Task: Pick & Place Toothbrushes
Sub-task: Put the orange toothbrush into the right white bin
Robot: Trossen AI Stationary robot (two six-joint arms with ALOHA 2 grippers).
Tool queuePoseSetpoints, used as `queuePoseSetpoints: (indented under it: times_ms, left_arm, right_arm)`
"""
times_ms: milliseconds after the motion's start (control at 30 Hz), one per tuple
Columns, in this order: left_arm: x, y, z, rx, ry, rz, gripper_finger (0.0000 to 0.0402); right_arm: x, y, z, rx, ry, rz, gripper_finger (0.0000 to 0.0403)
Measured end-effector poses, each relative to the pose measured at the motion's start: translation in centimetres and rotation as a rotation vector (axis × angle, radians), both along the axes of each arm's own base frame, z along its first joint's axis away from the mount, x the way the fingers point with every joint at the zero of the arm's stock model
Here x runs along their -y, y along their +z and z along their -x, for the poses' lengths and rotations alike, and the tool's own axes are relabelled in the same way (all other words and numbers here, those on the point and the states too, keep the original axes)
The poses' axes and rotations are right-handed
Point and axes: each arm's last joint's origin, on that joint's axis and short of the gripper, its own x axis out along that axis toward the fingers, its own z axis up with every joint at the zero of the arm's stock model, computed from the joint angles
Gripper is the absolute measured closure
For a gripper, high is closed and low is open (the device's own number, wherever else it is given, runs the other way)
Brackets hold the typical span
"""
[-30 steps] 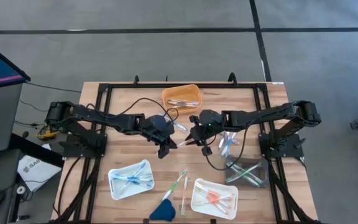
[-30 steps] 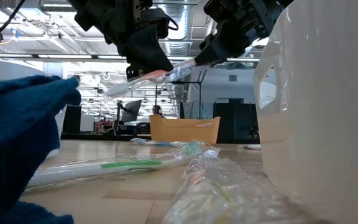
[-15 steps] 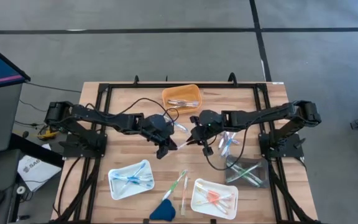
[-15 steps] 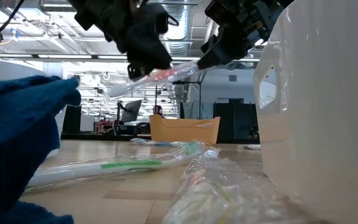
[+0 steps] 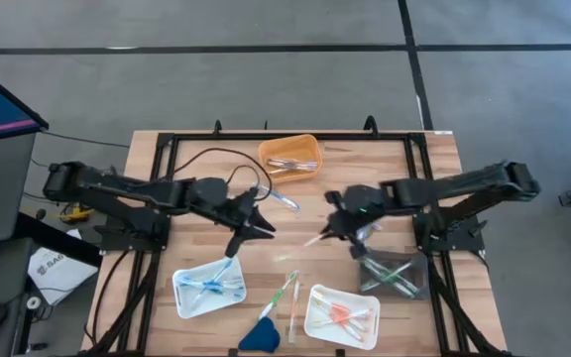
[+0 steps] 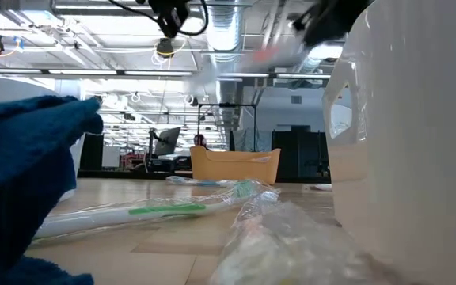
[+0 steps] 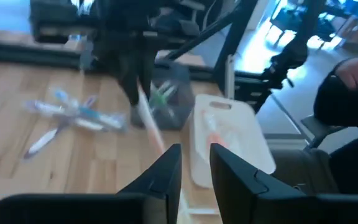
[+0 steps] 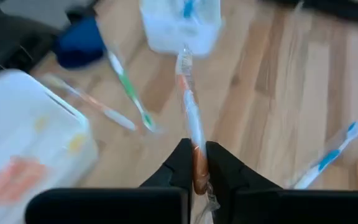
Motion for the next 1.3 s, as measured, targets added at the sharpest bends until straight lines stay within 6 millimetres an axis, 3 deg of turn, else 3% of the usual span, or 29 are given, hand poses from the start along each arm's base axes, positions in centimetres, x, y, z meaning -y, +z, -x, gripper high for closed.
queuePoseSetpoints:
  times_ms: [167,300,400,700,900,1100,1300]
  left_arm:
    - [0.6,-0.9,1.6,0.058,0.043,-0.037,0.0325]
    - [0.5,-2.3,2.3,0.098,0.065,-0.043,0.0325]
    - [0.4,-3.1,2.4,0.117,0.082,-0.043,0.0325]
    - [0.9,-3.0,2.5,0.139,0.061,-0.036,0.0325]
    - [1.5,-2.9,2.5,0.147,0.038,-0.033,0.0325]
    - [2.1,-2.8,2.6,0.155,0.015,-0.029,0.0325]
    - [2.6,-2.8,2.7,0.161,-0.005,-0.026,0.0325]
  right_arm:
    - [-4.1,3.0,3.8,0.075,0.053,-0.020,0.0389]
    - [-6.8,3.8,6.2,0.074,0.026,-0.059,0.0389]
    - [-8.5,3.1,6.8,0.021,-0.039,-0.093,0.0389]
    - [-13.0,-1.3,5.9,-0.198,-0.163,-0.185,0.0389]
    - [-15.1,-1.0,7.2,-0.190,-0.169,-0.271,0.0389]
    - [-15.8,0.4,9.5,-0.110,-0.183,-0.286,0.0389]
    - [-15.8,-0.6,10.5,-0.230,-0.290,-0.290,0.0389]
